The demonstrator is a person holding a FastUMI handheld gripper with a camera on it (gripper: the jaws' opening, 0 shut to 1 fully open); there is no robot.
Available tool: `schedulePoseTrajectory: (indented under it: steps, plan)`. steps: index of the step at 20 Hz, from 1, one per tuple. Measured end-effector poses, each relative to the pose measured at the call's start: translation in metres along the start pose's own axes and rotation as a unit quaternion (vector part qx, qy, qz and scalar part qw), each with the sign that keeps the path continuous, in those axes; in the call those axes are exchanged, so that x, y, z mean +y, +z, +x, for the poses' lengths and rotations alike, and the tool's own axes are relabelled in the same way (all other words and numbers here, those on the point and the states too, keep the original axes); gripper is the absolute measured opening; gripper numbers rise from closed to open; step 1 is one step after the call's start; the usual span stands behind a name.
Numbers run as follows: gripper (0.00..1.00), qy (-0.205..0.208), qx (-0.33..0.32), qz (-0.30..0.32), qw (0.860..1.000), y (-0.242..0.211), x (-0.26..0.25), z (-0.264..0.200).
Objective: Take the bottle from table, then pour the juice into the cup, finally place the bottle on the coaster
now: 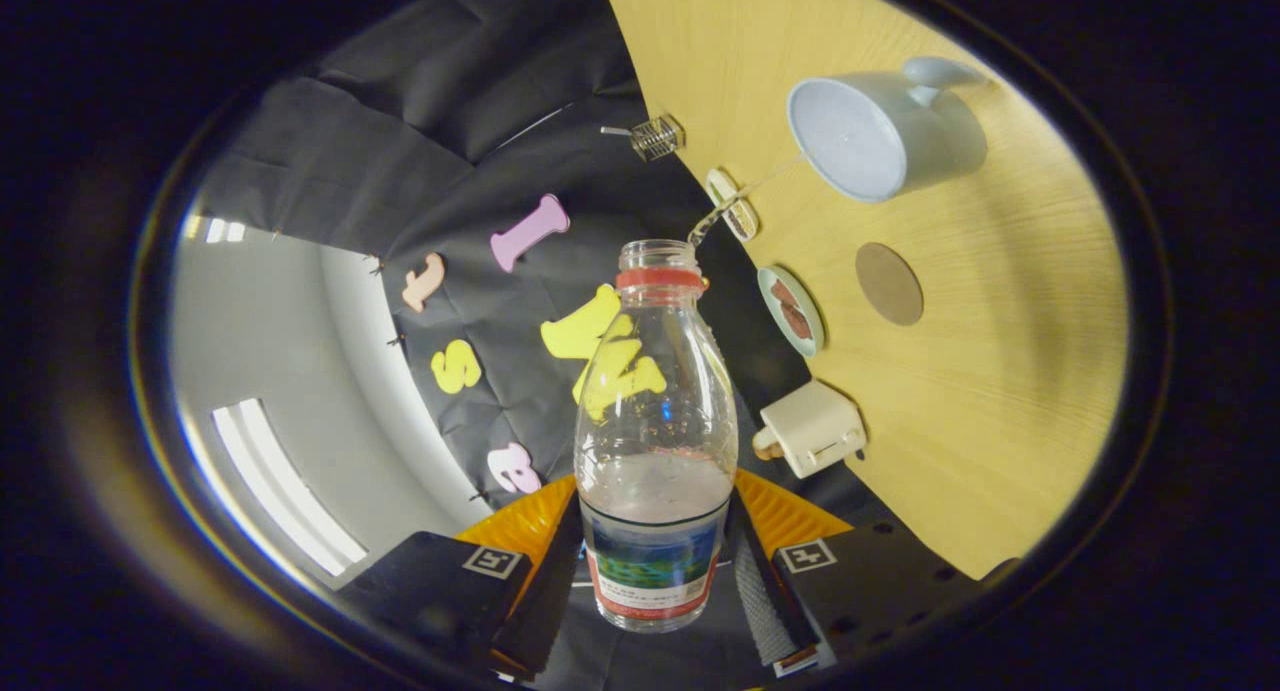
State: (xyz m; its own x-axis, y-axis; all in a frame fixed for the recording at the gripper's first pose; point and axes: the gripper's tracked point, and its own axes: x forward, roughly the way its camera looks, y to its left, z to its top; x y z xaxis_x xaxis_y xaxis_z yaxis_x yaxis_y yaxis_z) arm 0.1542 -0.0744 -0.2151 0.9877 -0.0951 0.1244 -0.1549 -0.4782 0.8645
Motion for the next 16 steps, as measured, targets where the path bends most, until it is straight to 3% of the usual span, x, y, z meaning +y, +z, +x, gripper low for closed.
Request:
schedulePoseTrajectory:
  steps: [9,16]
  plan:
    - [0.78,-0.008,-0.012,0.063,0.998,0.012,0.007,0.000]
    - [0.78,-0.001,-0.023,0.120,0.993,0.007,0.050,0.005]
